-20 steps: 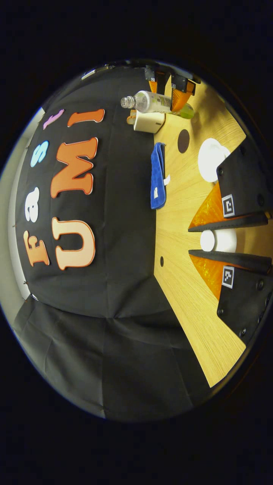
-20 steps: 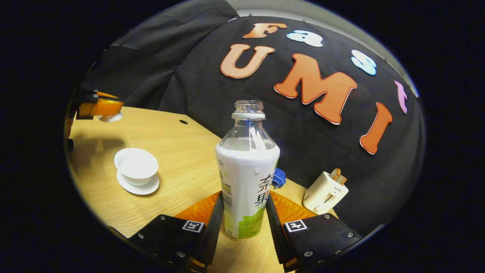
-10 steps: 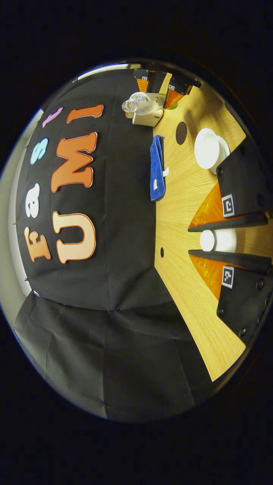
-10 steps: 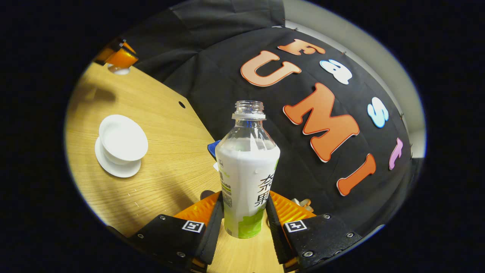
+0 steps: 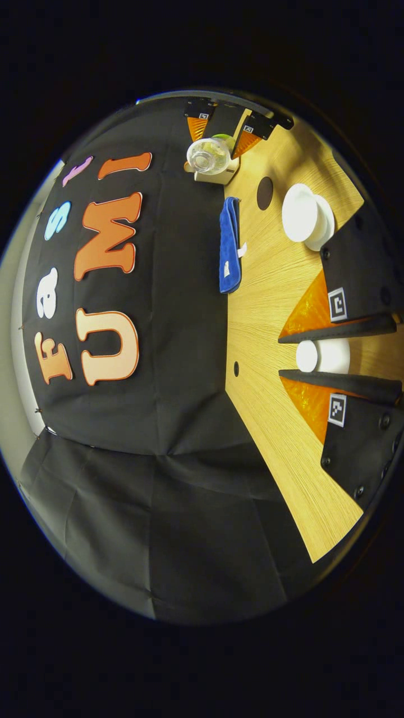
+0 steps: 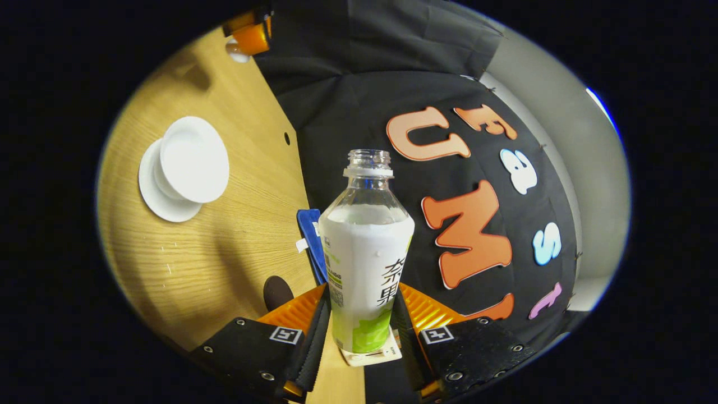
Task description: Open the teacup lid with one hand, grasp the water bottle and pour water into the teacup with the other hand; after pouring, place the water bottle on the coaster and then close the teacup lid.
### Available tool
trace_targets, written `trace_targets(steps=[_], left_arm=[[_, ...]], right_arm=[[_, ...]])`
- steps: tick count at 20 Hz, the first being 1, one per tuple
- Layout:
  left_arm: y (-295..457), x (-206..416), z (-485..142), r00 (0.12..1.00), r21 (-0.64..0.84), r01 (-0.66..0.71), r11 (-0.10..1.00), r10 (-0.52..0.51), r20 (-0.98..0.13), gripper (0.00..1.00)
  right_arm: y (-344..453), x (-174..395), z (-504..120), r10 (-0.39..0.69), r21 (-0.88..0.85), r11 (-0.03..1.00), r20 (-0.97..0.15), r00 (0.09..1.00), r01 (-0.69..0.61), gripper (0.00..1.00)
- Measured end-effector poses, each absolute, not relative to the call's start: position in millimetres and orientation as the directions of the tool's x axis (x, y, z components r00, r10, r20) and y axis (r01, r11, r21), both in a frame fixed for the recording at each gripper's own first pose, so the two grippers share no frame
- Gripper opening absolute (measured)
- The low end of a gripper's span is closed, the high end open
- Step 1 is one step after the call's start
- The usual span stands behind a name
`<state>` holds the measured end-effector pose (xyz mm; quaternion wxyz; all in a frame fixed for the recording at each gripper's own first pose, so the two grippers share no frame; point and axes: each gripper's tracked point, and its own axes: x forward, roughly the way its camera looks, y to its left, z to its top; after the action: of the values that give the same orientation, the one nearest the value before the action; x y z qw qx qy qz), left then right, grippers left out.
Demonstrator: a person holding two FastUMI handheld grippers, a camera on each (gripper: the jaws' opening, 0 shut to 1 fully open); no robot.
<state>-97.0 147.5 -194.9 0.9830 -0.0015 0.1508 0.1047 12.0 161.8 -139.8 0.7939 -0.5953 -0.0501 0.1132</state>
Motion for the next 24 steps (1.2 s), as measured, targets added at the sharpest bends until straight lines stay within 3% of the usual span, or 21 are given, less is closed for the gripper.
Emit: trace_targets(steps=[4, 15, 20, 24], left_arm=[[150, -95, -196, 0.932, 0.013, -0.212, 0.977, 0.206, -0.297, 0.33], [157, -98, -196, 0.929, 0.025, -0.213, 0.977, 0.211, -0.306, 0.33], [158, -99, -196, 0.928, 0.020, -0.211, 0.977, 0.207, -0.311, 0.33], [159, -100, -194, 0.928, 0.024, -0.210, 0.977, 0.207, -0.311, 0.33]], right_arm=[[171, 11, -136, 0.284, -0.992, 0.116, -0.007, 0.959, -0.042, 0.59], [185, 14, -142, 0.372, -0.999, -0.035, -0.008, 0.928, 0.005, 0.62], [187, 15, -135, 0.407, -0.987, -0.126, 0.042, 0.912, 0.102, 0.62], [187, 18, -131, 0.420, -0.982, -0.137, 0.058, 0.906, 0.127, 0.62]])
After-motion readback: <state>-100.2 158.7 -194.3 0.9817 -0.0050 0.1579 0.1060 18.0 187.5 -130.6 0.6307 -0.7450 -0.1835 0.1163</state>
